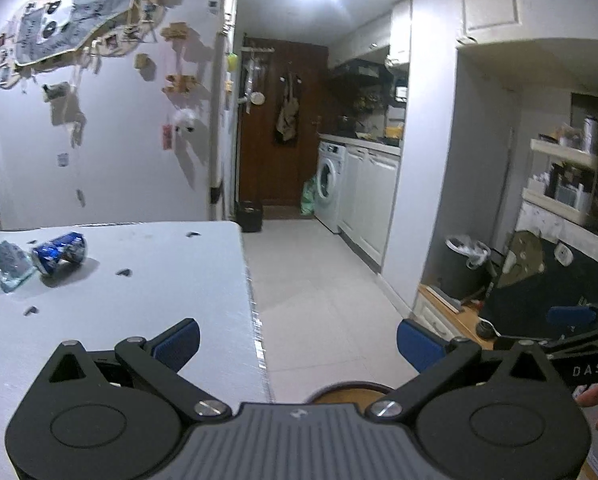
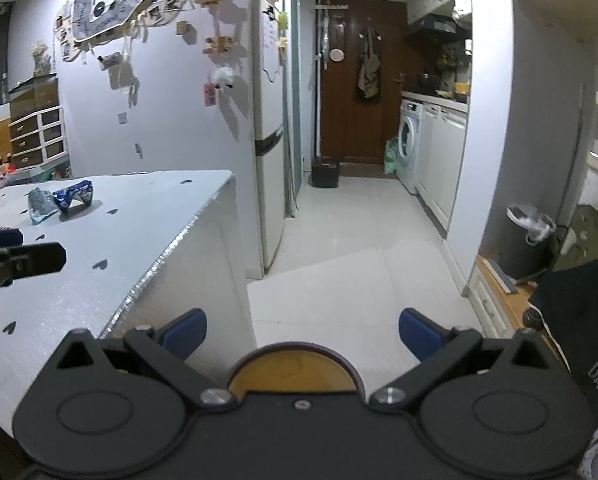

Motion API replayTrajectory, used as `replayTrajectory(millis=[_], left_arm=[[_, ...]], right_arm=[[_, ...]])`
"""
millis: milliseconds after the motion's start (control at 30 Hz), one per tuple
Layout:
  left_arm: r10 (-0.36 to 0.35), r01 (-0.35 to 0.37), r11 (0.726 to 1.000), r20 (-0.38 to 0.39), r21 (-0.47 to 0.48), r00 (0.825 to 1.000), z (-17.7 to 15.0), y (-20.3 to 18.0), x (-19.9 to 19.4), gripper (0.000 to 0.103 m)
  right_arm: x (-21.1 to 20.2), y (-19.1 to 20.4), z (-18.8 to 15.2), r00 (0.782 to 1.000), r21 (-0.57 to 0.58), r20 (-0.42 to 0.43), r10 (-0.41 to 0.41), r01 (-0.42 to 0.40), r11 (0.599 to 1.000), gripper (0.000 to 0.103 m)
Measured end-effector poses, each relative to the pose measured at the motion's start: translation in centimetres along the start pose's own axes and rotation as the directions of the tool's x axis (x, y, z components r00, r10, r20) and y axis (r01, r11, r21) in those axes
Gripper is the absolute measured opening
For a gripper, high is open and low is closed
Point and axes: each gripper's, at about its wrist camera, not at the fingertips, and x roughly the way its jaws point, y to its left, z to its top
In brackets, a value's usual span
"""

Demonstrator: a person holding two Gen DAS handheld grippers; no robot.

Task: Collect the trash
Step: 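Move both open tools back to the table toward the can and wrapper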

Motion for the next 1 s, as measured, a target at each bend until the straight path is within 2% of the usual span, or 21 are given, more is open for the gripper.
replayTrajectory(millis=[433, 733, 1000], left_arm=[[0.112, -0.112, 0.994, 0.023, -0.011, 0.993, 1.6, 7.8, -1.5, 0.103], [0.243, -0.242, 0.969, 0.015, -0.056, 0.97, 2.6, 15.9, -2.0, 0.103], [0.32, -0.318, 0.945, 0.007, -0.079, 0.947, 3.3, 22.1, -1.0, 0.103]], right_arm=[[3.7, 7.7, 3.9, 0.993, -0.061, 0.021, 0.114, -0.113, 0.992, 0.103], [8.2, 15.4, 6.5, 0.971, -0.133, 0.003, 0.237, -0.235, 0.963, 0.103], [12.5, 22.3, 8.6, 0.943, -0.182, -0.022, 0.333, -0.332, 0.926, 0.103]])
